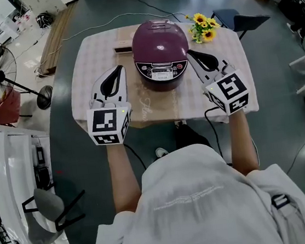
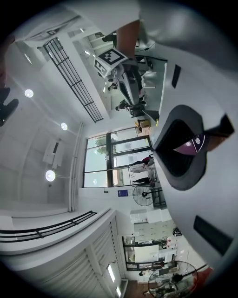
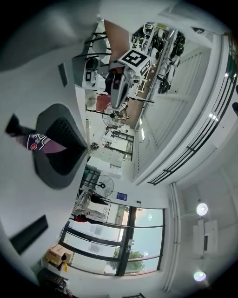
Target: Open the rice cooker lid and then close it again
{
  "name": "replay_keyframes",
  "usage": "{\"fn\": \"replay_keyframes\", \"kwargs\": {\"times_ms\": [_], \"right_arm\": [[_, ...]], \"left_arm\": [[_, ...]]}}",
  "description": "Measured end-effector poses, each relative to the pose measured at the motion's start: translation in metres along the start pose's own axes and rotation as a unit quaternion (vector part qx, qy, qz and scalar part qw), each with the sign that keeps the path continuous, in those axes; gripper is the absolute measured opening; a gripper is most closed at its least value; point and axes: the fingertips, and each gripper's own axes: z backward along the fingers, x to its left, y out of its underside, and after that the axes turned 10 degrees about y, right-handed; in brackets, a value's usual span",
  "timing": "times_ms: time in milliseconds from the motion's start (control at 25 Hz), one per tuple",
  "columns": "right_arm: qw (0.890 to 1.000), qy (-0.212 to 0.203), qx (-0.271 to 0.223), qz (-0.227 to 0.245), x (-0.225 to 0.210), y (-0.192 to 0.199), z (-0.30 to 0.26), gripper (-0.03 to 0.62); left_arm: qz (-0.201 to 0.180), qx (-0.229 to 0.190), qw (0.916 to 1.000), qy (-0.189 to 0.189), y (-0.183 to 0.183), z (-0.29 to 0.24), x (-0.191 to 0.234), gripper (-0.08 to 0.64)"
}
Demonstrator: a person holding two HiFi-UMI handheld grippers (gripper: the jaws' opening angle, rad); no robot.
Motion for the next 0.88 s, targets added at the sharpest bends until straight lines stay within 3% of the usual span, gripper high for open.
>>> {"fn": "replay_keyframes", "kwargs": {"times_ms": [880], "right_arm": [[1.000, -0.014, 0.011, -0.003, -0.003, 0.020, -0.007, 0.026]], "left_arm": [[0.008, 0.014, 0.9999, -0.004, 0.009, -0.008, 0.000, 0.015]]}}
